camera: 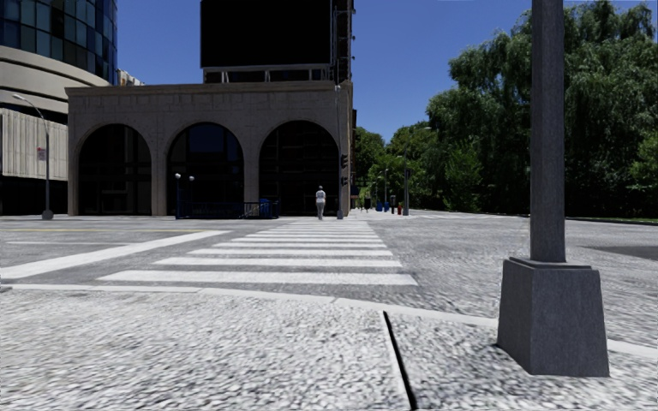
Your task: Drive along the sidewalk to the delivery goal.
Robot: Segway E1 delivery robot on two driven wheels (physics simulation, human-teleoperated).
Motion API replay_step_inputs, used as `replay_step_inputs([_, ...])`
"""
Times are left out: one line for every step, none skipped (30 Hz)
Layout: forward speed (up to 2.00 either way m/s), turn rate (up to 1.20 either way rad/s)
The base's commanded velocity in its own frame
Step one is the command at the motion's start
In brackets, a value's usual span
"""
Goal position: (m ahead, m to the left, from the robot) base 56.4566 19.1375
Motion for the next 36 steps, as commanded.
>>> replay_step_inputs([2.0, 0.0])
replay_step_inputs([2.0, 0.0])
replay_step_inputs([2.0, 0.0])
replay_step_inputs([2.0, 0.0])
replay_step_inputs([2.0, 0.0])
replay_step_inputs([2.0, 0.0])
replay_step_inputs([2.0, 0.0])
replay_step_inputs([2.0, 0.0])
replay_step_inputs([2.0, -0.06])
replay_step_inputs([2.0, -0.1])
replay_step_inputs([2.0, -0.1])
replay_step_inputs([2.0, -0.12])
replay_step_inputs([2.0, -0.13])
replay_step_inputs([2.0, -0.15])
replay_step_inputs([2.0, -0.16])
replay_step_inputs([2.0, -0.16])
replay_step_inputs([2.0, -0.16])
replay_step_inputs([2.0, -0.17])
replay_step_inputs([2.0, -0.26])
replay_step_inputs([2.0, -0.26])
replay_step_inputs([2.0, -0.29])
replay_step_inputs([2.0, -0.3])
replay_step_inputs([2.0, -0.31])
replay_step_inputs([2.0, -0.31])
replay_step_inputs([2.0, -0.31])
replay_step_inputs([2.0, -0.31])
replay_step_inputs([2.0, -0.2])
replay_step_inputs([2.0, 0.0])
replay_step_inputs([2.0, 0.0])
replay_step_inputs([1.89, 0.0])
replay_step_inputs([1.72, 0.0])
replay_step_inputs([1.67, 0.0])
replay_step_inputs([1.67, 0.0])
replay_step_inputs([1.64, 0.0])
replay_step_inputs([1.62, 0.0])
replay_step_inputs([1.59, 0.0])
